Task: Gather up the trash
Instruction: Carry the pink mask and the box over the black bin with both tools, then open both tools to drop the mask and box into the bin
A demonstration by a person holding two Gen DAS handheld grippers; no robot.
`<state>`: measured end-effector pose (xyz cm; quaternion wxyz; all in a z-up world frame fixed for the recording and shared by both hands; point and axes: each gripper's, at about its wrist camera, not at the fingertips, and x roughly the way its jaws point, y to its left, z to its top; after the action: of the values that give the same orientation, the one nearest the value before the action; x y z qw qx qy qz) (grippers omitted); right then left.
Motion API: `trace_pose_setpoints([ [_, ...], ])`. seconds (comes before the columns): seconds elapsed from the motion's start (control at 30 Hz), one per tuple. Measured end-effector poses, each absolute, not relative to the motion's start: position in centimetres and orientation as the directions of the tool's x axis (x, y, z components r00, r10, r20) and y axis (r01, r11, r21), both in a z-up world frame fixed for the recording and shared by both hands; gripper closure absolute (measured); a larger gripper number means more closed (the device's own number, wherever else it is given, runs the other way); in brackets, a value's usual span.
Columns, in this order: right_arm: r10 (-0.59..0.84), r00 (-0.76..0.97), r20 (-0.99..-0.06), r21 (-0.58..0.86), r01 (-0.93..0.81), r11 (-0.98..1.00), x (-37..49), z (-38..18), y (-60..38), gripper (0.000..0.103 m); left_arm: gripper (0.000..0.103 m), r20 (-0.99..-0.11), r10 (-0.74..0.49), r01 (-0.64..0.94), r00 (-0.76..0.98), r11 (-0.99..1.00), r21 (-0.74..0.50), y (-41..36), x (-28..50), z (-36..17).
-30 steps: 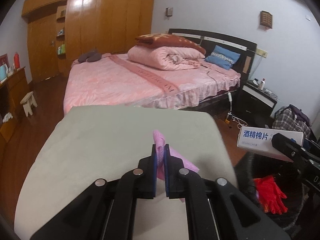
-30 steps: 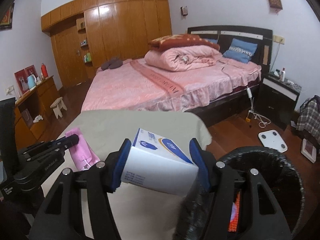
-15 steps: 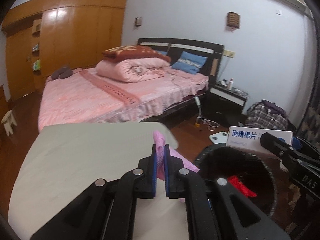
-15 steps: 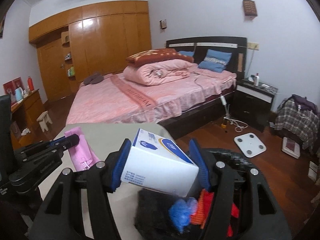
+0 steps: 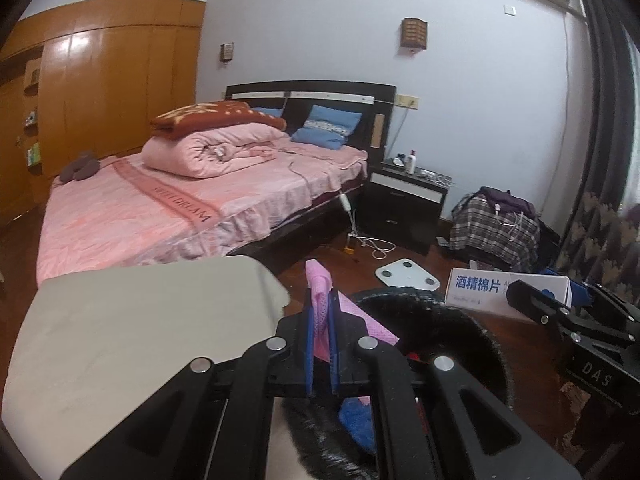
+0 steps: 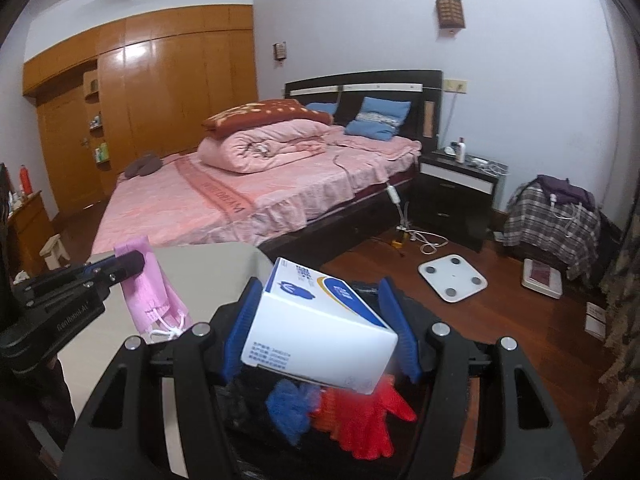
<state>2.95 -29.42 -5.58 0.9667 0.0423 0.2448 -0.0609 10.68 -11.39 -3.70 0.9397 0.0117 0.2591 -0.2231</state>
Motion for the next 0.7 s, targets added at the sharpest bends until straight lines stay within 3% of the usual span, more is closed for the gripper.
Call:
trace_pose_setpoints([
  [0.7, -0.191, 0.826, -0.53, 0.033, 0.246, 0.969, 2.5, -9.3, -34.9, 0.044, 0.097, -0.546, -0.483, 0.529, 0.685, 0.845, -0.083, -19.9, 12.8, -7.5],
])
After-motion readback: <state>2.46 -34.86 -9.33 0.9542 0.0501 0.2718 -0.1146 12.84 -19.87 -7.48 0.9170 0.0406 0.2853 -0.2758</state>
